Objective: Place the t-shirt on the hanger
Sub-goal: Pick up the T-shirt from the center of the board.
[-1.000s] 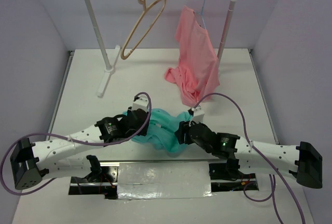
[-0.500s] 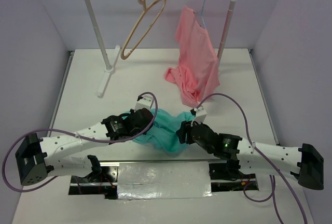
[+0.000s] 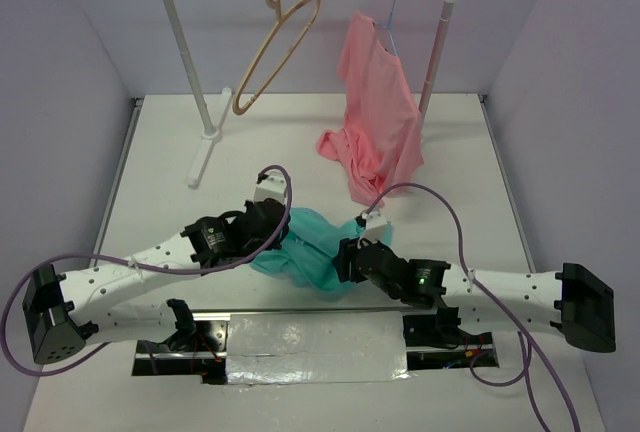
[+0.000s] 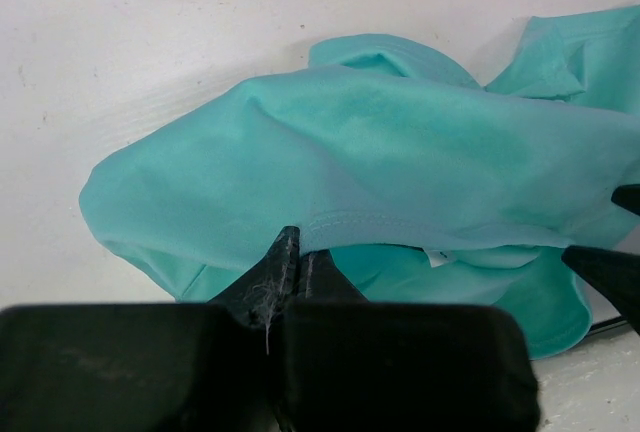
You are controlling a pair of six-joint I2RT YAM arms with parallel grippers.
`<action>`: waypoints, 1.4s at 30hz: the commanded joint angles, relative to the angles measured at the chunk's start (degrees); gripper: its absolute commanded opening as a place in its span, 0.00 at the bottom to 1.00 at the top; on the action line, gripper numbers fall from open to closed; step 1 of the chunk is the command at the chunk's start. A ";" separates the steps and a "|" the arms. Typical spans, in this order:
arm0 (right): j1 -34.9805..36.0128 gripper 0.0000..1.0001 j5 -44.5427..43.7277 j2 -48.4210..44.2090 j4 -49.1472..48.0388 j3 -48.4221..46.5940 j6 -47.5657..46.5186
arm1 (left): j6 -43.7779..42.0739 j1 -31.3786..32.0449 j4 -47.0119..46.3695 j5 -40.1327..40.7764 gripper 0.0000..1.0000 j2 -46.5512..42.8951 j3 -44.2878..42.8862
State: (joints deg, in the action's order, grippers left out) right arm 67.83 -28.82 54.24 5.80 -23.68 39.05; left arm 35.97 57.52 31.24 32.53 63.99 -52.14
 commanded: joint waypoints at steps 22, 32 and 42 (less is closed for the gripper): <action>12.76 0.25 -17.05 13.88 12.91 -8.04 24.76 | -0.72 -0.47 -3.03 -0.72 0.00 0.17 0.55; -5.07 0.00 -11.71 2.98 19.50 -23.68 -1.59 | -6.52 -13.39 -1.55 -1.00 0.00 0.61 -6.82; -6.75 0.00 -2.04 3.06 24.09 -25.83 -11.71 | 1.73 -5.24 -7.32 -4.49 0.00 -10.71 8.06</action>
State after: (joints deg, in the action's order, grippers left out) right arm 60.58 -35.68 56.42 28.01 -53.52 31.44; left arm 34.04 49.15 27.03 29.34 55.13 -51.48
